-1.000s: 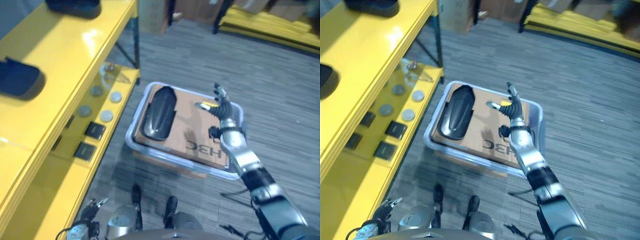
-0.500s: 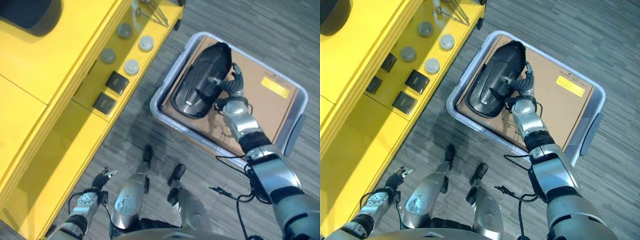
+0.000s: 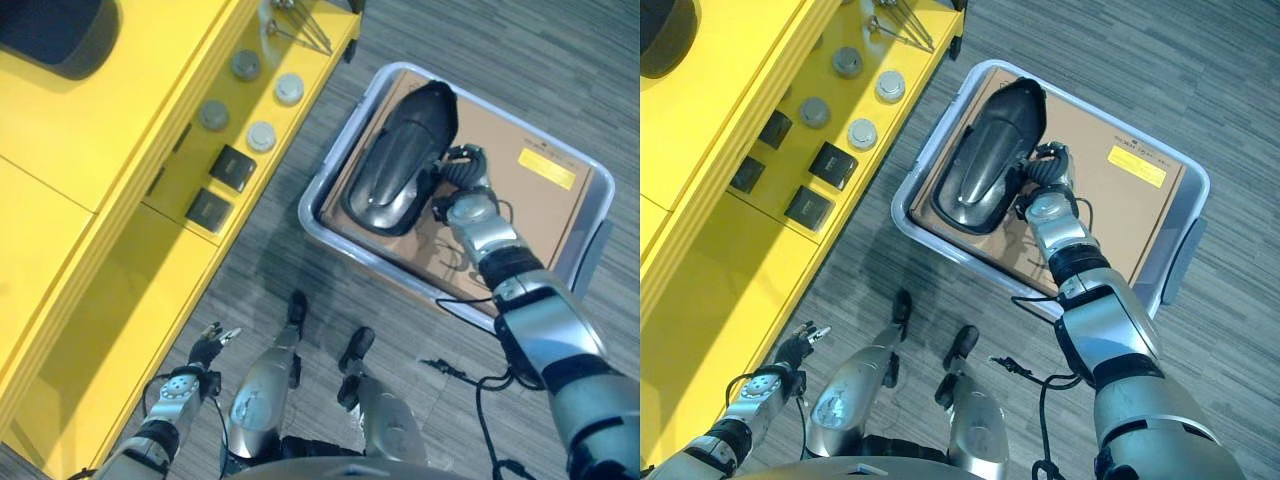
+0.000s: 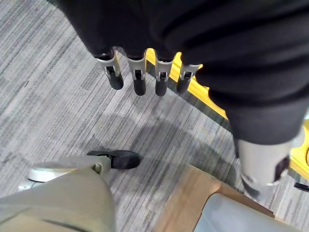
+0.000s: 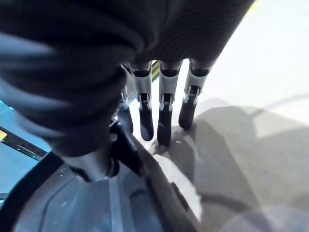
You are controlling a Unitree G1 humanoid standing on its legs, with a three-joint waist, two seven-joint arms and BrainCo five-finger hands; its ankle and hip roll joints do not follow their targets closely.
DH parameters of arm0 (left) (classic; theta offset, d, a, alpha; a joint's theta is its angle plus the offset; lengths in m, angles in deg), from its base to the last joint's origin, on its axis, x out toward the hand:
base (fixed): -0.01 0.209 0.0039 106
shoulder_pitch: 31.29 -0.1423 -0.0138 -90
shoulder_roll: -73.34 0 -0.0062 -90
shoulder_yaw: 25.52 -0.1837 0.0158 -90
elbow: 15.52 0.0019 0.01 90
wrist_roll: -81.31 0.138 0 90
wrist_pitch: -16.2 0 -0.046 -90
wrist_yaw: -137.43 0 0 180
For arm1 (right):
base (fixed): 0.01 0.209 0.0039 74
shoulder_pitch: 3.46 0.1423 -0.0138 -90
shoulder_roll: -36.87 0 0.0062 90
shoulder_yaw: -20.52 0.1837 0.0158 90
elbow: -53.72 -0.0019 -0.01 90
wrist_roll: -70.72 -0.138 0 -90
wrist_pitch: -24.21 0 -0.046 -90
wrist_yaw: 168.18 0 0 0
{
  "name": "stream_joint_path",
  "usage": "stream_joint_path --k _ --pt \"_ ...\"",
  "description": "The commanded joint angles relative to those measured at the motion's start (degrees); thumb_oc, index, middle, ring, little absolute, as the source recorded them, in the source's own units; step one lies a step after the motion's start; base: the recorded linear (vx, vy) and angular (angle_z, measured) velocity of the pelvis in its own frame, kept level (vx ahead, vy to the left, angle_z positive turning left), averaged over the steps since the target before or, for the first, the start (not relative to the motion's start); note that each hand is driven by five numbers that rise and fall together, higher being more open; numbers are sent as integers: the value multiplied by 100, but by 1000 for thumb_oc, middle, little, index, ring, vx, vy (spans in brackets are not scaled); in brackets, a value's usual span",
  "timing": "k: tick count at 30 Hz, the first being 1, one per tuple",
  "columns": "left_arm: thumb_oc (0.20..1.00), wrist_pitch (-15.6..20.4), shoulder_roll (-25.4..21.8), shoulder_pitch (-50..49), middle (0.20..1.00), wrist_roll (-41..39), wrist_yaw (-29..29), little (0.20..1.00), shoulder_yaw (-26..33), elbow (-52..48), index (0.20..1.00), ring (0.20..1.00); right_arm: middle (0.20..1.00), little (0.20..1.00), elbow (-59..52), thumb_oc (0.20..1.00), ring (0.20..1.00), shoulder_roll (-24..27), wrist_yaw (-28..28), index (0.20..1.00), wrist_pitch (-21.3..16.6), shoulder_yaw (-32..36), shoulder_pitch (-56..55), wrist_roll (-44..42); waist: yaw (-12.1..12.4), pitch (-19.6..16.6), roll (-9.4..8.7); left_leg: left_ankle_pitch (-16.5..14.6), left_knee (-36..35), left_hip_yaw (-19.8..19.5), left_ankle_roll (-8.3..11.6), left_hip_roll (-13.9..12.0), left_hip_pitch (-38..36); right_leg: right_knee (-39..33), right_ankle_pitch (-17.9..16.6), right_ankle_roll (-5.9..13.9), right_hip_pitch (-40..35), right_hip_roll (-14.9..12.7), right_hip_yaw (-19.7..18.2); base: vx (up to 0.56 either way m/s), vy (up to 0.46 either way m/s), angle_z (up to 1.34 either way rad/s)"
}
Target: Move parts from the plastic box to the shelf.
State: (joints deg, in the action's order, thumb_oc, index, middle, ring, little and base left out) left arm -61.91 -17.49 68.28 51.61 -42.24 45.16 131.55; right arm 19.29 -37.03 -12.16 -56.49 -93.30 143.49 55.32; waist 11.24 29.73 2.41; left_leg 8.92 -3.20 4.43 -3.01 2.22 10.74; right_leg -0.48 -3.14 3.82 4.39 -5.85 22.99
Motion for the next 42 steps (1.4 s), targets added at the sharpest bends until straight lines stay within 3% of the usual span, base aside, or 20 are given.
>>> stream_joint_path --k 1,8,9,10,12,13,15,18,19,23,24,30,42 --pt "1000 194 25 -14 1000 -14 -15 1000 -276 124 1000 1000 200 200 517 200 200 163 257 200 488 -234 -315 -75 53 -89 146 -662 28 -114 217 -32 -166 406 257 160 352 -353 -282 6 -33 5" --pt "1000 376 -39 -17 1000 193 -146 1000 -277 59 1000 1000 200 200 1122 200 200 334 507 200 297 22 -576 30 56 -346 105 -700 -18 -141 233 -68 -413 323 253 160 97 -365 -216 30 -39 4" --pt "1000 453 -76 13 1000 251 -156 1000 -260 -16 1000 1000 200 200 1138 200 200 387 568 200 178 28 -663 8 46 -445 79 -708 -32 -139 248 -85 -497 278 241 166 0 -369 -208 112 -106 9" --pt "1000 542 -207 83 1000 286 -251 1000 -234 -292 1000 1000 200 200 1033 200 200 463 631 200 -274 63 -832 161 9 -612 24 -714 -56 -120 280 -117 -647 187 206 185 -167 -364 -205 100 -91 9" --pt "1000 587 -278 127 1000 316 -332 1000 -223 -456 1000 1000 200 200 931 200 200 484 587 200 -455 81 -904 336 -19 -684 -4 -717 -62 -98 293 -130 -702 155 189 197 -221 -358 -210 69 -69 4" --pt "1000 530 -381 194 1000 388 -465 1000 -205 -763 1000 1000 200 200 766 200 200 521 546 200 -702 78 -1013 557 -57 -780 -40 -730 -69 -75 309 -149 -780 100 173 210 -304 -349 -224 86 -78 0" --pt "1000 416 -676 287 1000 464 -777 1000 -195 -1577 1000 1000 200 200 13 200 200 717 280 200 -808 -44 -1269 1014 -158 -991 -132 -761 -76 -7 332 -183 -943 -22 130 230 -473 -324 -274 88 -96 -1" --pt "1000 93 -960 384 1000 507 -939 1000 -180 -2396 1000 1000 200 200 -710 200 200 938 73 200 -815 -128 -1553 1341 -245 -1197 -193 -791 -88 65 354 -221 -1103 -117 106 243 -642 -299 -297 80 -73 -6" --pt "1000 -170 -1135 501 1000 564 -1001 1000 -162 -2969 1000 1000 200 200 -1155 200 200 1070 -63 200 -791 -127 -1689 1689 -299 -1355 -223 -815 -96 103 356 -237 -1220 -175 100 250 -768 -278 -315 89 -69 -15" --pt "1000 -417 -1297 694 1000 508 -912 1000 -93 -3642 1000 1000 200 200 -1851 200 200 1226 -386 200 -847 -97 -1897 2396 -384 -1599 -278 -848 -117 145 353 -251 -1404 -276 77 265 -967 -234 -351 78 -81 -21" --pt "1000 -726 -1279 833 1000 350 -870 1000 -75 -3918 1000 1000 200 200 -2238 200 200 1254 -459 200 -697 -119 -1922 2680 -430 -1738 -315 -842 -132 164 350 -252 -1458 -331 54 271 -1033 -212 -371 78 -83 -16" --pt "1000 -1319 -954 1311 1000 -250 -487 1000 -308 -4541 1000 1000 200 200 -3133 200 200 1447 -878 200 -948 -154 -1778 3559 -592 -2088 -426 -902 -180 236 345 -259 -1641 -437 66 300 -1203 -117 -464 41 -90 -11" --pt "1000 -1511 -159 1990 1000 -575 -502 1000 -814 -4490 1000 1000 200 200 -4092 200 200 1282 -1068 200 -1170 -177 -1261 3825 -901 -2372 -501 -1042 -180 388 319 -258 -1777 -452 137 312 -1256 -12 -662 -1 -38 -9"
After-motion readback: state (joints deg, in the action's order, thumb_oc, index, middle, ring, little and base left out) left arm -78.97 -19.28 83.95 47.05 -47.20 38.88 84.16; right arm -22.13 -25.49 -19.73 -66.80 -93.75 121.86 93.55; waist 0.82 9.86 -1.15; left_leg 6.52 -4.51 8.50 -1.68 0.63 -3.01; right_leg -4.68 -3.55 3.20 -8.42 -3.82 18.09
